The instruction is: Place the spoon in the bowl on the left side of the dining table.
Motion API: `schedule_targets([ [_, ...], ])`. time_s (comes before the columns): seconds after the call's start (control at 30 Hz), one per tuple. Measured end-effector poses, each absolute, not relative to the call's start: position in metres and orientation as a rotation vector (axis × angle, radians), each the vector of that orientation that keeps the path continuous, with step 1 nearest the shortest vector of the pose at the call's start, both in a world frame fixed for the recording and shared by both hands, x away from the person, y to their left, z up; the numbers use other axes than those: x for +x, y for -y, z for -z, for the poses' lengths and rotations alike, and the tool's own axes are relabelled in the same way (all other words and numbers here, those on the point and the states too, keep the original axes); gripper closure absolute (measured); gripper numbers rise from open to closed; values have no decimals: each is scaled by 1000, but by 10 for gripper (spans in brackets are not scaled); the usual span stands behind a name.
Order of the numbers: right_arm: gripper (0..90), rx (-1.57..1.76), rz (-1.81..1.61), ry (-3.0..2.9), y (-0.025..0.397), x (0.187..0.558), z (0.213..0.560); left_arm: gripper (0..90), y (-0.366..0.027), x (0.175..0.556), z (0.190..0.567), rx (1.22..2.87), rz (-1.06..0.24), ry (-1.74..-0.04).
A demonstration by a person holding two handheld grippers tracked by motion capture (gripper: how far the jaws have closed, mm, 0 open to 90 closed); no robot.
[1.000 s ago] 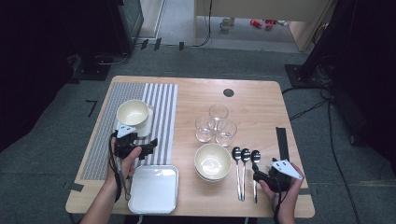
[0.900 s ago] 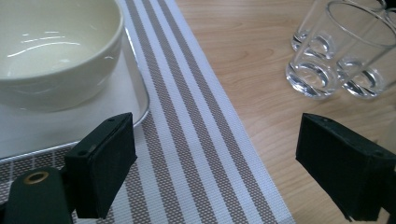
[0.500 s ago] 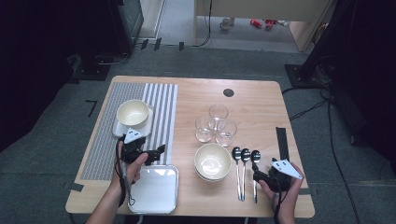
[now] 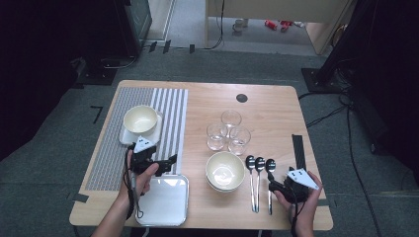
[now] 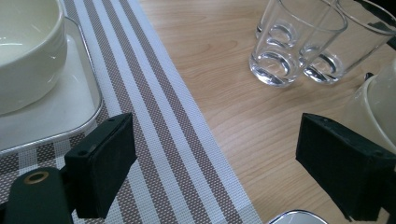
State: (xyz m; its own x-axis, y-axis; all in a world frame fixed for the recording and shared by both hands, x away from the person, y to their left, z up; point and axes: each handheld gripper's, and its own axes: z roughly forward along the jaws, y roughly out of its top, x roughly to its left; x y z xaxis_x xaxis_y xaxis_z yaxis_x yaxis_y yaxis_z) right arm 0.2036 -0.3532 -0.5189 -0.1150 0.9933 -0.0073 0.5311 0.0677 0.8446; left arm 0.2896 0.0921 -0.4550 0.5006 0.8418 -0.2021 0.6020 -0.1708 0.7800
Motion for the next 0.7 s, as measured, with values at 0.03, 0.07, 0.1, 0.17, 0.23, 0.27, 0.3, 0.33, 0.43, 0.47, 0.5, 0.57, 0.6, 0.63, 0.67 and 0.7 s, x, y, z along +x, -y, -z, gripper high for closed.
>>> schedule_targets([
  [0.03,204,1522,-939,-1721,354,204,518,122,-92,290,455,1878,-349,-1195],
  [0.07,208,1520,-941,-1720,354,205,515,122,-91,290,456,1880,-347,-1193],
  [0.1,212,1517,-943,-1720,354,207,512,122,-91,289,456,1884,-345,-1191],
  [0.17,219,1517,-954,-1724,354,209,505,122,-89,288,457,1889,-340,-1186],
  [0.23,221,1510,-959,-1734,353,211,500,122,-87,287,458,1898,-334,-1173],
  [0.27,221,1510,-962,-1741,352,213,497,122,-85,286,458,1906,-332,-1164],
  [0.3,225,1507,-952,-1747,350,216,494,122,-84,286,458,1907,-328,-1156],
  [0.33,225,1507,-952,-1756,349,219,492,122,-83,285,458,1909,-327,-1151],
  [0.43,232,1508,-957,-1794,348,226,486,122,-81,284,456,1911,-324,-1135],
  [0.47,241,1513,-967,-1818,348,229,484,122,-81,283,456,1914,-322,-1130],
  [0.5,261,1501,-973,-1852,348,232,482,122,-80,283,456,1913,-315,-1126],
  [0.57,291,1504,-1002,-1890,350,236,479,122,-78,282,458,1923,-303,-1115],
  [0.6,291,1511,-1027,-1902,353,238,477,122,-76,281,459,1930,-303,-1110],
  [0.63,291,1517,-1039,-1914,355,239,477,122,-75,280,460,1932,-299,-1108],
  [0.67,290,1517,-1040,-1912,356,239,477,122,-74,280,460,1934,-297,-1107],
  [0.7,295,1520,-1038,-1894,357,239,478,122,-73,280,461,1936,-295,-1103],
])
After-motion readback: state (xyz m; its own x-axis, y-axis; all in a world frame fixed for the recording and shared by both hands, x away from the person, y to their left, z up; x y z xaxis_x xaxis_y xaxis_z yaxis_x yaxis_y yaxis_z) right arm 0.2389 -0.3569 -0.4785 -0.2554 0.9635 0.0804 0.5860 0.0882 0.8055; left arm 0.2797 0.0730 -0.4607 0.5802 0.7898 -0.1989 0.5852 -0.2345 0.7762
